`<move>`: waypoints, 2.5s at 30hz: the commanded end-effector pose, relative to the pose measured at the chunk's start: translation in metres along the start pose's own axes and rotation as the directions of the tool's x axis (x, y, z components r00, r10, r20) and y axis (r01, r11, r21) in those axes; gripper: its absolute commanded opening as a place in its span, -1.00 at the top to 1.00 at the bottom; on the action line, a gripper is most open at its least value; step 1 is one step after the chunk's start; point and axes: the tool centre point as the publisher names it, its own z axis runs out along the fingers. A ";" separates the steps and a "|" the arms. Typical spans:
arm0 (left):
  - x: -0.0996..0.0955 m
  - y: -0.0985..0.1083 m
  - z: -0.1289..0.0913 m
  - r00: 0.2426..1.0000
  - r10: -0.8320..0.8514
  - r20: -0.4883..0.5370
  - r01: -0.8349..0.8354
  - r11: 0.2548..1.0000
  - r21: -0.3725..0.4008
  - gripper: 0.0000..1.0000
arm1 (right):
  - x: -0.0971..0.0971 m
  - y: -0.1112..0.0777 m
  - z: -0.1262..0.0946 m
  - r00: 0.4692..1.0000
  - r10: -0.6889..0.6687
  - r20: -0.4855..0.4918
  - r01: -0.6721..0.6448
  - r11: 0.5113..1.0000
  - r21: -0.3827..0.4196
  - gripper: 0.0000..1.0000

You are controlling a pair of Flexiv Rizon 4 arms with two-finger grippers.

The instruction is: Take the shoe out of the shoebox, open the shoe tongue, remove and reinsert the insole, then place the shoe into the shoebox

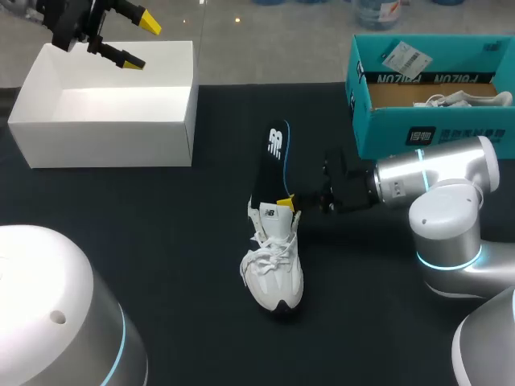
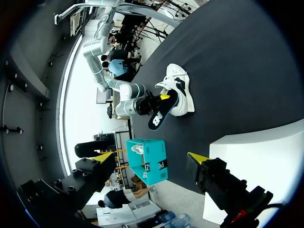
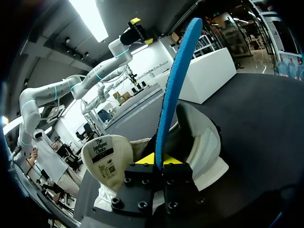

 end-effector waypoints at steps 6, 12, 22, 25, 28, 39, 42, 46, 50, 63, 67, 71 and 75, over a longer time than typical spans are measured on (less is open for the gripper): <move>0.000 0.000 0.000 1.000 0.001 -0.003 -0.001 1.000 0.001 -1.00 | -0.003 0.020 0.004 0.999 -0.047 -0.001 0.047 0.998 0.031 0.35; 0.000 0.000 0.000 1.000 0.001 -0.003 -0.001 1.000 0.001 -1.00 | -0.004 0.028 0.003 0.999 -0.054 -0.005 0.054 0.997 0.059 0.44; 0.000 0.000 0.000 1.000 0.001 -0.003 -0.001 1.000 0.001 -1.00 | -0.012 0.046 -0.002 0.996 -0.081 0.020 0.080 0.994 0.069 0.60; 0.000 0.000 0.000 1.000 0.001 -0.003 -0.001 1.000 0.001 -1.00 | -0.016 0.052 -0.003 0.996 -0.087 0.023 0.086 0.994 0.070 0.71; 0.000 0.000 0.000 1.000 0.001 -0.003 -0.001 1.000 0.001 -1.00 | -0.018 0.055 -0.003 0.996 -0.091 0.025 0.089 0.994 0.070 1.00; 0.000 0.000 0.000 1.000 0.001 -0.003 -0.001 1.000 0.001 -1.00 | -0.009 0.033 0.001 0.999 -0.048 0.005 0.048 0.995 0.092 1.00; 0.000 0.000 0.000 1.000 0.001 -0.003 -0.001 1.000 0.001 -1.00 | -0.007 0.023 0.002 1.000 -0.025 0.003 0.025 0.996 0.084 1.00; 0.000 0.000 0.000 1.000 0.001 -0.003 -0.001 1.000 0.001 -1.00 | -0.003 0.013 0.003 1.000 -0.002 0.003 0.002 0.997 0.083 1.00; 0.000 0.000 0.000 1.000 0.001 -0.003 -0.001 1.000 0.001 -1.00 | 0.002 0.005 0.005 1.000 0.021 0.000 -0.021 0.996 0.082 1.00; 0.000 0.000 0.000 1.000 0.001 -0.003 -0.001 1.000 0.001 -1.00 | -0.002 0.033 0.003 0.999 -0.047 0.003 0.046 0.996 0.080 0.09; 0.000 0.000 0.000 1.000 0.001 -0.003 -0.001 1.000 0.001 -1.00 | -0.007 0.041 0.002 0.998 -0.063 0.001 0.062 0.994 0.090 0.17; 0.000 0.000 0.000 1.000 0.001 -0.003 -0.001 1.000 0.001 -1.00 | -0.011 0.047 0.001 0.997 -0.077 0.001 0.076 0.993 0.086 1.00; 0.000 0.000 0.000 1.000 0.001 -0.003 -0.001 1.000 0.001 -1.00 | -0.014 0.046 0.006 0.998 -0.061 -0.036 0.063 0.996 0.069 1.00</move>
